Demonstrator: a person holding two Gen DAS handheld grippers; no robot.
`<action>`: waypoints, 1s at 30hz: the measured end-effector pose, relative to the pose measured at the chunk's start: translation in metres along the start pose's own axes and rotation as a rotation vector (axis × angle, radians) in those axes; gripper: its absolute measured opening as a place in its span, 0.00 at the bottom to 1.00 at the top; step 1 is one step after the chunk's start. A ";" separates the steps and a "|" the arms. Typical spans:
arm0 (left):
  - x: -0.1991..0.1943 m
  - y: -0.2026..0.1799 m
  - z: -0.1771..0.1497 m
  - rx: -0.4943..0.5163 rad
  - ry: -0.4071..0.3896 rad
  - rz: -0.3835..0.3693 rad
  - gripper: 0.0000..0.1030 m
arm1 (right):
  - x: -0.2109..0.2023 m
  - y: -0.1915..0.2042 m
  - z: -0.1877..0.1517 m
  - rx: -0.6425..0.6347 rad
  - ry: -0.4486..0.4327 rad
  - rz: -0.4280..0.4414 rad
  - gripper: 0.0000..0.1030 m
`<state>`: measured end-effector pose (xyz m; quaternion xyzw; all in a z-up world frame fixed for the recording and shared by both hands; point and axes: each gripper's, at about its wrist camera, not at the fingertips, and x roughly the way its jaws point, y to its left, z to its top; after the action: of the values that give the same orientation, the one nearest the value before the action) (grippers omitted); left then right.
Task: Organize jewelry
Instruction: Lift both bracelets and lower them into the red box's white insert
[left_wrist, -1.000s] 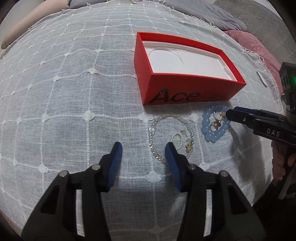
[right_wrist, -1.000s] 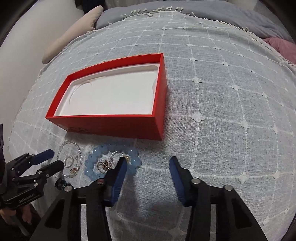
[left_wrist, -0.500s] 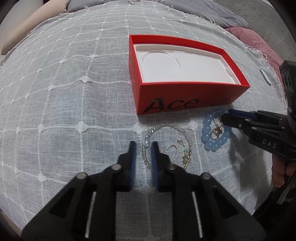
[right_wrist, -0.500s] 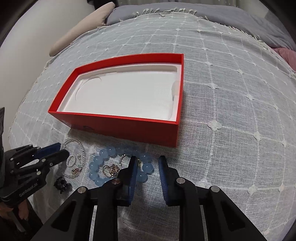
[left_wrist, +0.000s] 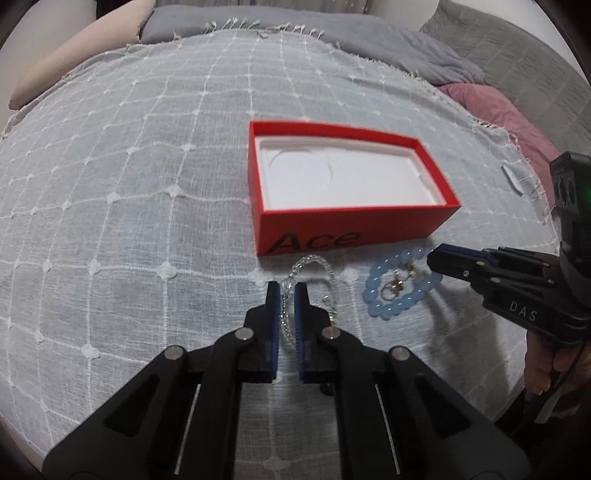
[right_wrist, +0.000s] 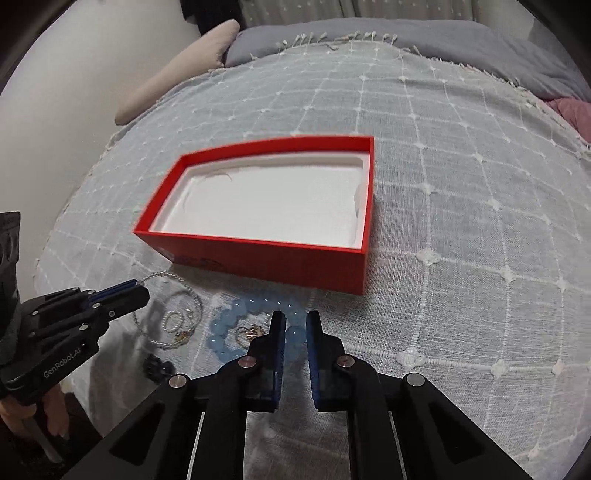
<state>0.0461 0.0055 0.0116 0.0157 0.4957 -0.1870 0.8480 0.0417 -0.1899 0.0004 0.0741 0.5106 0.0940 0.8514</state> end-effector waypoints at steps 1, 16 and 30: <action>-0.004 -0.002 0.001 0.003 -0.013 -0.005 0.08 | -0.004 0.002 0.000 -0.008 -0.007 0.002 0.11; -0.046 -0.030 0.021 0.004 -0.163 -0.100 0.08 | -0.069 0.019 0.010 -0.006 -0.165 0.038 0.11; -0.040 -0.025 0.054 -0.072 -0.213 -0.197 0.08 | -0.095 0.037 0.055 -0.003 -0.315 0.029 0.11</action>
<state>0.0653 -0.0175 0.0766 -0.0836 0.4083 -0.2522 0.8733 0.0432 -0.1779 0.1160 0.0942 0.3697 0.0942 0.9196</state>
